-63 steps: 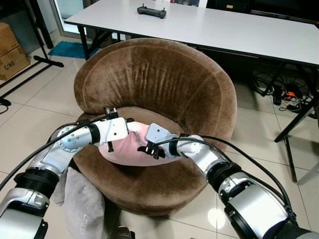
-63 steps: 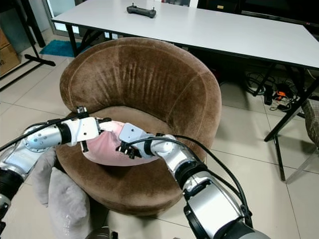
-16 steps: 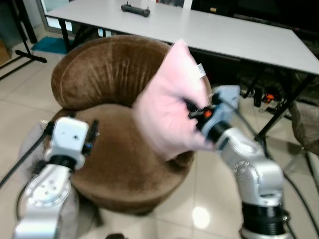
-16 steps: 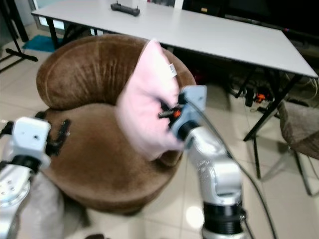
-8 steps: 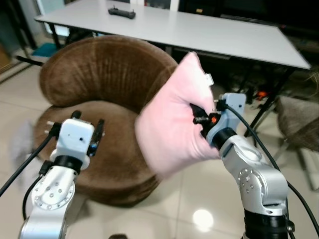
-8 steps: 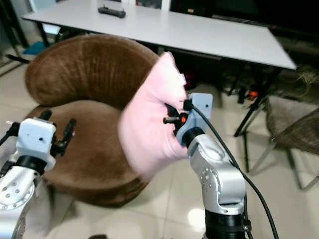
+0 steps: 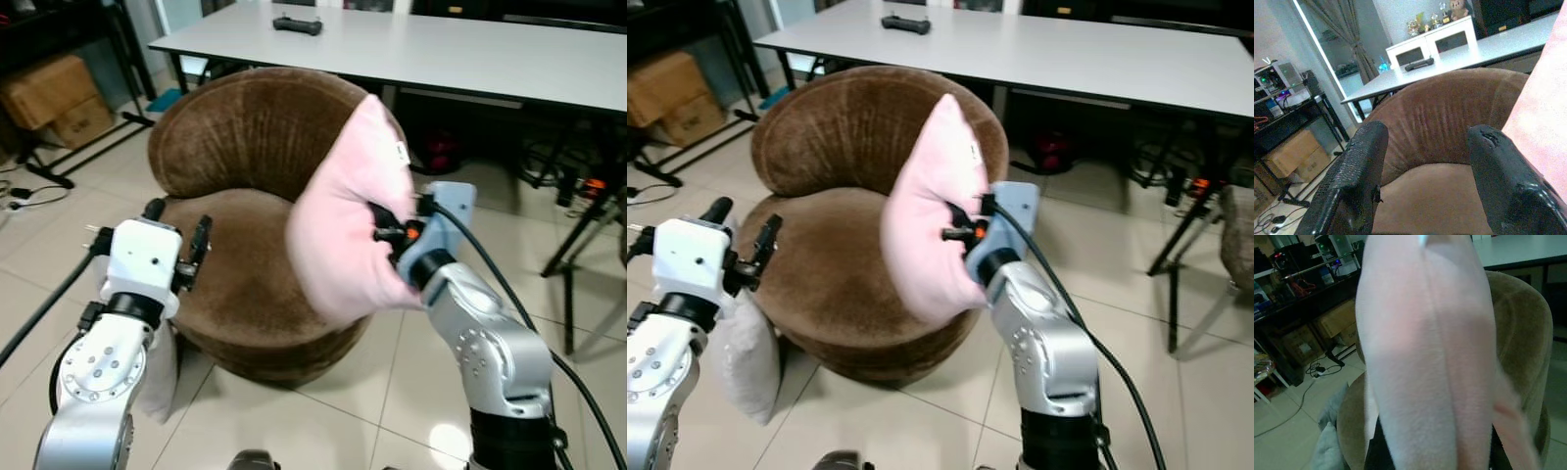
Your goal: Move the pillow to the sofa from floor
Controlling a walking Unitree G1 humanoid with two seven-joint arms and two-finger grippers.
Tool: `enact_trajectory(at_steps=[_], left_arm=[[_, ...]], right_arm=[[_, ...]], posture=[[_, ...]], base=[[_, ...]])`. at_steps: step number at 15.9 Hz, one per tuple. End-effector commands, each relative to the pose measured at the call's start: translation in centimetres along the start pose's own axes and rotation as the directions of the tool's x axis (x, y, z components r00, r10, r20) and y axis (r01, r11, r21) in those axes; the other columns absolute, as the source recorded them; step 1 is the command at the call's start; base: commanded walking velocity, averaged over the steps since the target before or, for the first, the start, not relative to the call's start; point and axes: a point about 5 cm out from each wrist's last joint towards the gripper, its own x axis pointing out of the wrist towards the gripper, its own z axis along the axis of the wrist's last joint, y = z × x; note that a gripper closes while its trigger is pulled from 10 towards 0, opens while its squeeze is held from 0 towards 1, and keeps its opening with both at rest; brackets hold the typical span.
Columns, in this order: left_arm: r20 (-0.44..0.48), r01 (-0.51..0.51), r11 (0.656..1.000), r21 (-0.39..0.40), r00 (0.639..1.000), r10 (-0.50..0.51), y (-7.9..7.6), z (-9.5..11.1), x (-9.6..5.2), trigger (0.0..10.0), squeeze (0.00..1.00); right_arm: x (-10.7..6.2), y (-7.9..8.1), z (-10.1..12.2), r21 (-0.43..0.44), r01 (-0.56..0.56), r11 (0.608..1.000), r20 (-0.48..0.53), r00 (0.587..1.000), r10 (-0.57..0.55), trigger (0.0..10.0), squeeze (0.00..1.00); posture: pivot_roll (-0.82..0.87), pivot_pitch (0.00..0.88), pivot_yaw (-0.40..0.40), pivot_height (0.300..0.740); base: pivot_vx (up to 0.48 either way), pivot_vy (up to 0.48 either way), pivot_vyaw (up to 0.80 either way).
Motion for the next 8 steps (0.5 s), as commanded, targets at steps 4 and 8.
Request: enact_trajectory(at_steps=[4, 8], left_arm=[[-0.018, -0.028, 1.0, -0.006, 0.999, 0.028, 0.84, -0.31, 0.21, 10.0, 0.0], [-0.017, -0.026, 1.0, -0.002, 1.0, 0.026, 1.35, -0.27, 0.68, 10.0, 0.0]], right_arm=[[1.07, 0.43, 2.15, 0.005, -0.001, 1.0, 0.108, 0.994, 0.0, 10.0, 0.0], [1.31, 0.46, 2.23, 0.013, -0.003, 1.0, 0.109, 0.994, 0.002, 10.0, 0.0]], posture=[[0.15, 0.0, 0.012, 0.74], [0.14, 0.0, 0.012, 0.74]], base=[[0.323, 0.0, 0.59], [0.339, 0.0, 0.0]])
